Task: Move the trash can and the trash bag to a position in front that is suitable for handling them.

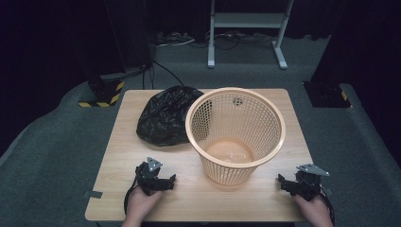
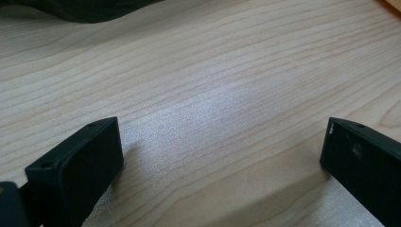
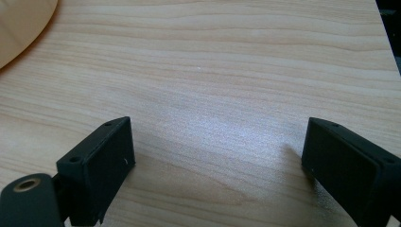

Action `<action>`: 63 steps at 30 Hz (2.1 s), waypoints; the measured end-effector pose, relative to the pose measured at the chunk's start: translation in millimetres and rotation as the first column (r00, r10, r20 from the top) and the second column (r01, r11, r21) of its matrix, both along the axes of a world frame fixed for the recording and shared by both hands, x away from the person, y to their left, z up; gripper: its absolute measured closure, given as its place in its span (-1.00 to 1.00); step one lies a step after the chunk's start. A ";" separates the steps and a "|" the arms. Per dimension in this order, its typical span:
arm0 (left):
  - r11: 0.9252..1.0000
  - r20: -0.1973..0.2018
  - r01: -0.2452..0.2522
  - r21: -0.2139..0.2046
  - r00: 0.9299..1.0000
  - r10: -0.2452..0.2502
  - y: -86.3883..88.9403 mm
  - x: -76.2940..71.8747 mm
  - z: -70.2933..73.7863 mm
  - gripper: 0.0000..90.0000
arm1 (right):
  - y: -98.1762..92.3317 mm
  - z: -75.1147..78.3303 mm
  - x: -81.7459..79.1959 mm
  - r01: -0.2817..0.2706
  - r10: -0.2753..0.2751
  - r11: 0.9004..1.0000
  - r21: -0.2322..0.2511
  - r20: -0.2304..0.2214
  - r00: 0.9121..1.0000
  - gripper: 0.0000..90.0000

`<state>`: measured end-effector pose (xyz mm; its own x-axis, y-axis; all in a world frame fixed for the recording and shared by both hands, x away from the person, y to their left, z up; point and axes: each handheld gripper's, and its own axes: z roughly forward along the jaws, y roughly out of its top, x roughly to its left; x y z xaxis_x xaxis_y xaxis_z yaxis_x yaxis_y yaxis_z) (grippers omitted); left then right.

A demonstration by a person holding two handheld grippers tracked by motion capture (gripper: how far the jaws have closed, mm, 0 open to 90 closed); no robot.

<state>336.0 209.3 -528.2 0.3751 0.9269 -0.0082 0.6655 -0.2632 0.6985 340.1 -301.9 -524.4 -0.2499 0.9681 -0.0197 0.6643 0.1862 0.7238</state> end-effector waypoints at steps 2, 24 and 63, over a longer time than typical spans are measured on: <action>1.000 0.000 0.000 0.000 1.000 0.000 -0.1 -0.1 0.0 -1.00 | 0.0 0.0 0.1 -0.001 0.001 1.000 0.000 0.000 1.000 -0.78; 0.998 -0.028 0.053 -0.035 0.998 -0.054 -5.3 -5.4 8.9 -1.00 | -2.7 11.4 -7.4 -0.048 0.044 0.997 0.055 0.059 0.997 -0.69; 0.986 0.224 0.116 -0.120 0.971 -0.087 -70.0 44.8 80.9 -0.94 | 47.4 89.5 48.3 -0.109 0.072 0.988 0.109 0.297 0.952 -0.66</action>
<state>380.8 139.3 -447.3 0.4732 0.8802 -0.0357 0.4689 -0.2174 0.8561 388.4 -254.5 -434.9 -0.3375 0.9413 0.0122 0.4052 0.1336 0.9044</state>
